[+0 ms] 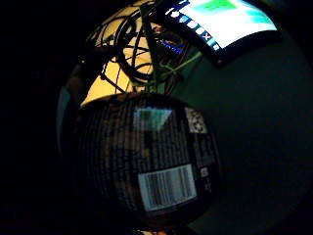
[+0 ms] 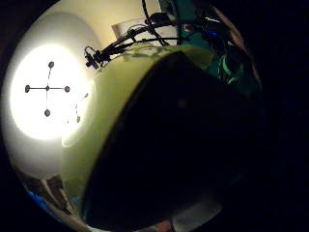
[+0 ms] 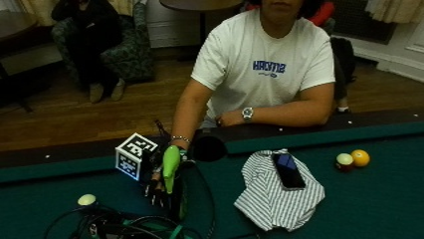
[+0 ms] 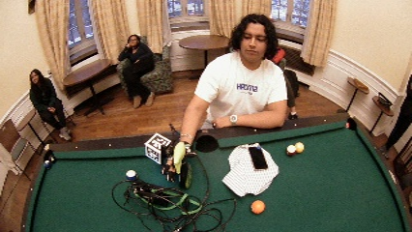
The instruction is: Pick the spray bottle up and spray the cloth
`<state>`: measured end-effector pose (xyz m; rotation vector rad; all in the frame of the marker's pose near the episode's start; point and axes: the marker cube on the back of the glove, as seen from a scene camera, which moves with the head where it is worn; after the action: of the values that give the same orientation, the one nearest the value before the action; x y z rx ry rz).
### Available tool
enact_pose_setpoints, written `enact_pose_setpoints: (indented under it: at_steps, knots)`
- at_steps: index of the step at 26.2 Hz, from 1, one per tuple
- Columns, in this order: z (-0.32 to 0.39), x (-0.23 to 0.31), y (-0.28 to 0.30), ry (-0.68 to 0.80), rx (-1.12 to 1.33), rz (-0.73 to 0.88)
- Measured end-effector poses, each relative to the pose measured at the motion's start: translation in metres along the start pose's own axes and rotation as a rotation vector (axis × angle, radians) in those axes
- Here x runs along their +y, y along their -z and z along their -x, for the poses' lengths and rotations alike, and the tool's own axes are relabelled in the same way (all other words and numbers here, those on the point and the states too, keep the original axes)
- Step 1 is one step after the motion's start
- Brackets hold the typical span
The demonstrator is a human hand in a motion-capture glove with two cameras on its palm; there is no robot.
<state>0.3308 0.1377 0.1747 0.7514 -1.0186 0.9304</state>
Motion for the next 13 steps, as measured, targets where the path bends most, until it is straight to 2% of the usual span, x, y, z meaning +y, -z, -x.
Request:
enact_pose_setpoints:
  at_steps: [13]
  knots:
    - [0.024,-0.031,-0.019,-0.018,-0.008,-0.019]
